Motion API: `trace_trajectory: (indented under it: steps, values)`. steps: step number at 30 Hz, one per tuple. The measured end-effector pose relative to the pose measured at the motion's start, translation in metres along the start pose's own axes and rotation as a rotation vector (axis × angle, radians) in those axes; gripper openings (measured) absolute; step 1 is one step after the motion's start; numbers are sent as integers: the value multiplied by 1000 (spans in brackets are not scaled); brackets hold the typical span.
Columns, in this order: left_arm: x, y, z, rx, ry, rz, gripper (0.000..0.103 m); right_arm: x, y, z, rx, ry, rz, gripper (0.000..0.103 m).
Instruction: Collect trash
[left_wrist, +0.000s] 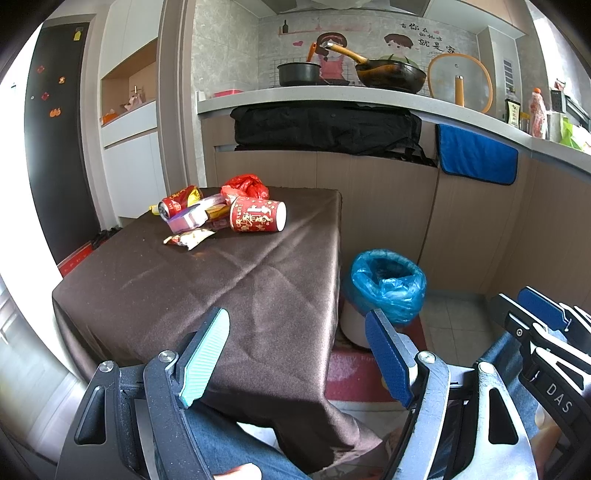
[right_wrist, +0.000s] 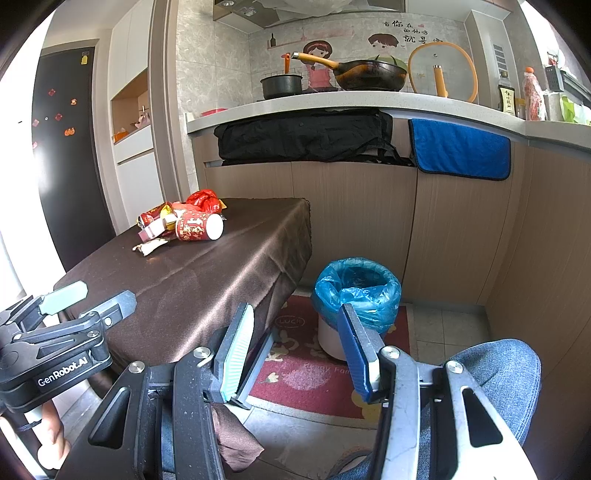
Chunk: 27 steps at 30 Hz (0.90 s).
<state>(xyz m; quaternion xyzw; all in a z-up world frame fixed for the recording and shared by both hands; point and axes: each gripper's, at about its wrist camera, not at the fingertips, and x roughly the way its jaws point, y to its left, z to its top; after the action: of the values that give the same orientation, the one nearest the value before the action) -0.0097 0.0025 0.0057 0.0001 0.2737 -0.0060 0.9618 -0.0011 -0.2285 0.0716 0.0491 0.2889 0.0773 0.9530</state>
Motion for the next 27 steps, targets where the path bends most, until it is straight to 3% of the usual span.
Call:
trace_trajectory:
  steps: [20,27]
  values:
    - [1,-4,1,-5,5,-3,76,1,0,0,-1,0,2,46]
    - [23,4,27,-8,-26,6,76,5,-3,16,-33,-44,32,46]
